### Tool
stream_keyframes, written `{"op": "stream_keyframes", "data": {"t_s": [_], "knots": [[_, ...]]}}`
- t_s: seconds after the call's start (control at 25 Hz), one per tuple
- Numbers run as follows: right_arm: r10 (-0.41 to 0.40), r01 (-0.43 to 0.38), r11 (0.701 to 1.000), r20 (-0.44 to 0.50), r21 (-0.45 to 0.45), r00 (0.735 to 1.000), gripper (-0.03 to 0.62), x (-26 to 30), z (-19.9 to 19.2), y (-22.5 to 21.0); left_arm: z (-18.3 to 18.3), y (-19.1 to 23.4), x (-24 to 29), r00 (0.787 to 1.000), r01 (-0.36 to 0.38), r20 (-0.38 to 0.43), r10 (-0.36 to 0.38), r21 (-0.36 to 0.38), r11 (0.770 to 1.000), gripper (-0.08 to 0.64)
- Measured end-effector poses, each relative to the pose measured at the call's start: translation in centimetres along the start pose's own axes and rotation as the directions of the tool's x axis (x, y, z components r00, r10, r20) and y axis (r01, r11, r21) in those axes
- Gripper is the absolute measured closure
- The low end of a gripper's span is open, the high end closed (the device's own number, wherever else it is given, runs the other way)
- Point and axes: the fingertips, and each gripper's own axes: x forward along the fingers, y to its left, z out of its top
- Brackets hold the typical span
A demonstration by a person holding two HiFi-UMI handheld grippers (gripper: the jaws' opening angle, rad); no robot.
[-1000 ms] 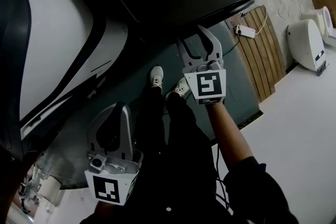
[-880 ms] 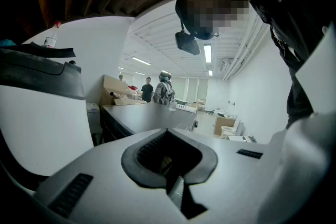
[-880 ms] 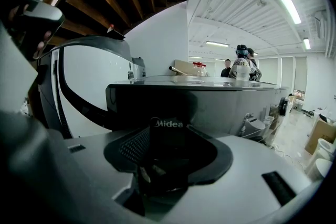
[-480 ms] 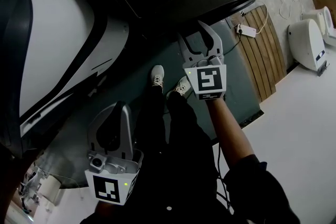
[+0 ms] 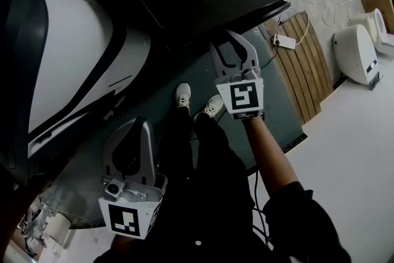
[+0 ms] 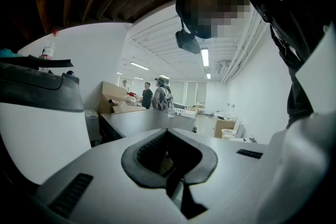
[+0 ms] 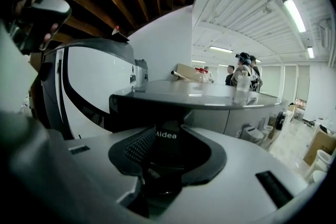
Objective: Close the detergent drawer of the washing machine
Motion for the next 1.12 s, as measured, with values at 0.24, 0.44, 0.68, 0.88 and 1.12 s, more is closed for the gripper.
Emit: {"op": "stream_keyframes", "data": {"t_s": [0.24, 0.44, 0.68, 0.88, 1.12], "knots": [[-0.016, 0.016, 1.000, 0.000, 0.021, 1.000, 0.529, -5.0, 2.1, -1.3, 4.0, -1.1, 0.2, 0.997, 0.016, 0.080, -0.021, 0.069, 0.997, 0.545], [-0.012, 0.009, 0.998, 0.052, 0.063, 0.999, 0.549, -8.6, 4.1, -2.7, 5.2, -2.3, 0.8, 0.993, 0.076, 0.080, -0.082, 0.080, 0.994, 0.545], [-0.050, 0.039, 0.993, 0.108, 0.108, 0.993, 0.555, -13.9, 8.2, -4.2, 6.4, -3.5, 1.4, 0.989, 0.122, 0.066, -0.129, 0.095, 0.988, 0.545], [-0.122, 0.093, 0.980, 0.157, 0.178, 0.980, 0.555, -18.6, 11.8, -6.4, 8.5, -4.2, 1.7, 0.984, 0.140, 0.090, -0.151, 0.117, 0.983, 0.545], [-0.204, 0.149, 0.963, 0.249, 0.223, 0.947, 0.557, -24.2, 15.7, -8.9, 10.5, -4.9, 2.5, 0.980, 0.158, 0.104, -0.171, 0.118, 0.980, 0.545]]}}
